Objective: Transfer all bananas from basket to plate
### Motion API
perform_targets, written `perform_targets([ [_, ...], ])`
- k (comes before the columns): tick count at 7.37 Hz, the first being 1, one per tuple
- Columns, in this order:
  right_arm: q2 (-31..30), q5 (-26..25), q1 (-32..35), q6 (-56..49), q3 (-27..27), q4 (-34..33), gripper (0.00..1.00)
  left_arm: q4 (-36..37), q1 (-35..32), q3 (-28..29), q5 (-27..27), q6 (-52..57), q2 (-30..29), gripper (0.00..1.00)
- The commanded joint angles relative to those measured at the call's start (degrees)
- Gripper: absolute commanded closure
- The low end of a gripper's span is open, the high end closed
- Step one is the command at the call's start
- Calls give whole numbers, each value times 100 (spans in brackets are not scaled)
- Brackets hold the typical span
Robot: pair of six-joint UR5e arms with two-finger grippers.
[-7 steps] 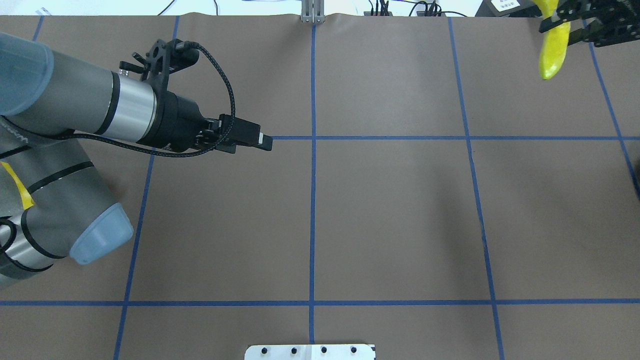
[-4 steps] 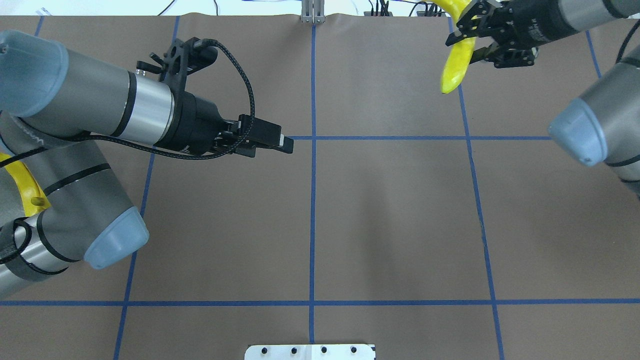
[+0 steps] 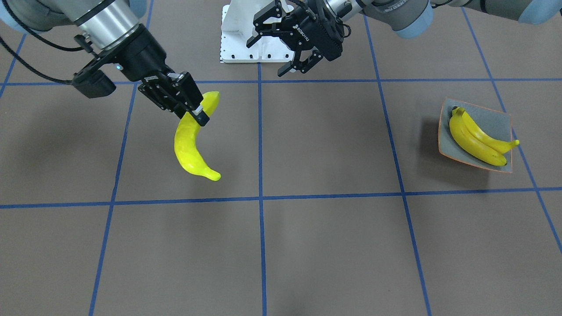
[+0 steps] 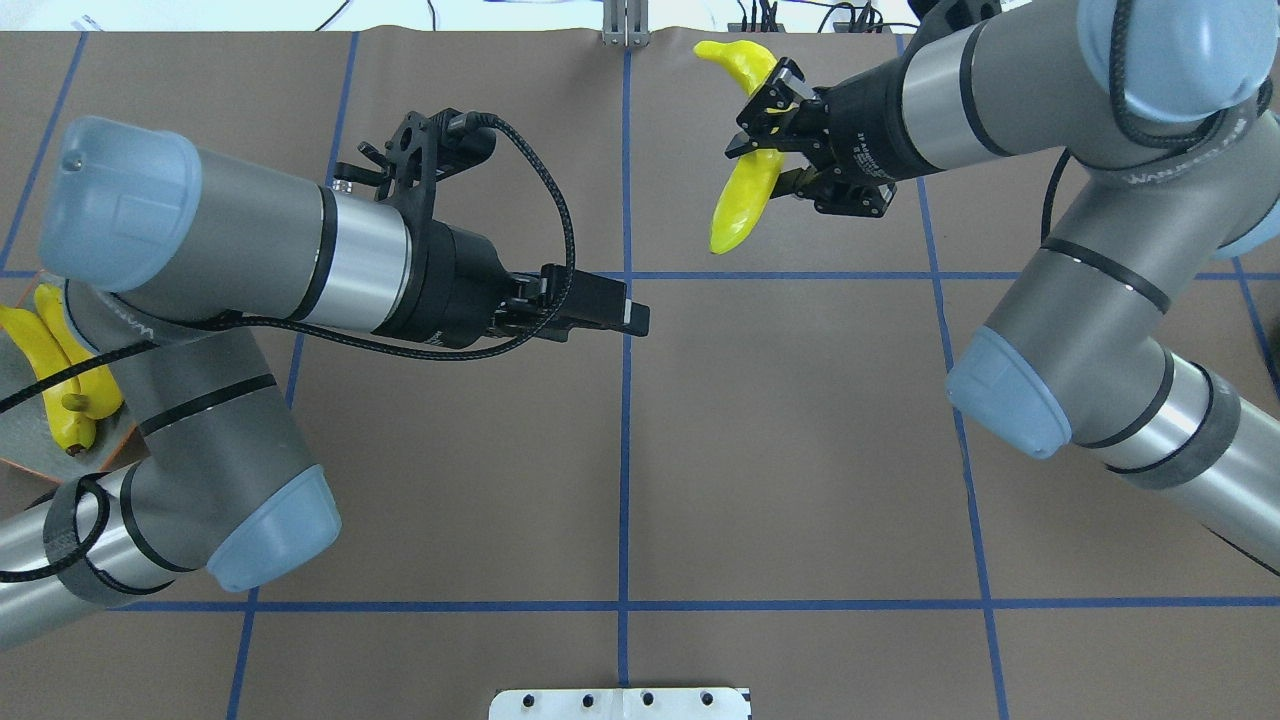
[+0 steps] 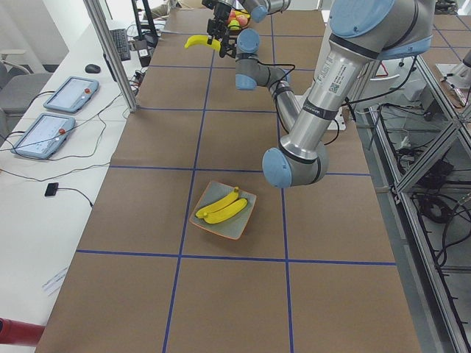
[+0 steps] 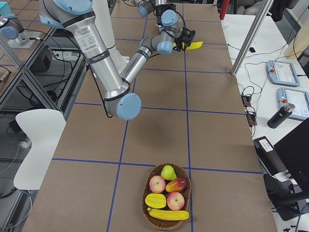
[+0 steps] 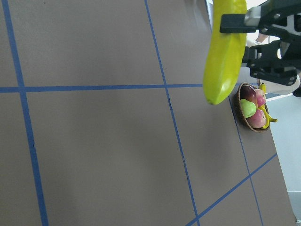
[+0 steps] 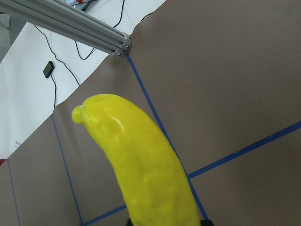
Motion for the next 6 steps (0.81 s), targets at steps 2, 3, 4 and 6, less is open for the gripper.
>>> perform_targets([
  [2,163,-816,-865,211,413,17,100,-270,119,-10,29,-17,-79,0],
  [3,154,-871,-998,219,528,17,100,-270,120,-10,29,-17,-79,0],
  [4,119,-915,-1095,219,642,9,100,-279,111,-10,29,-17,-79,0],
  [6,58,-951,-1184,211,810,-9,100,-279,111,-19,29,-9,-79,0],
])
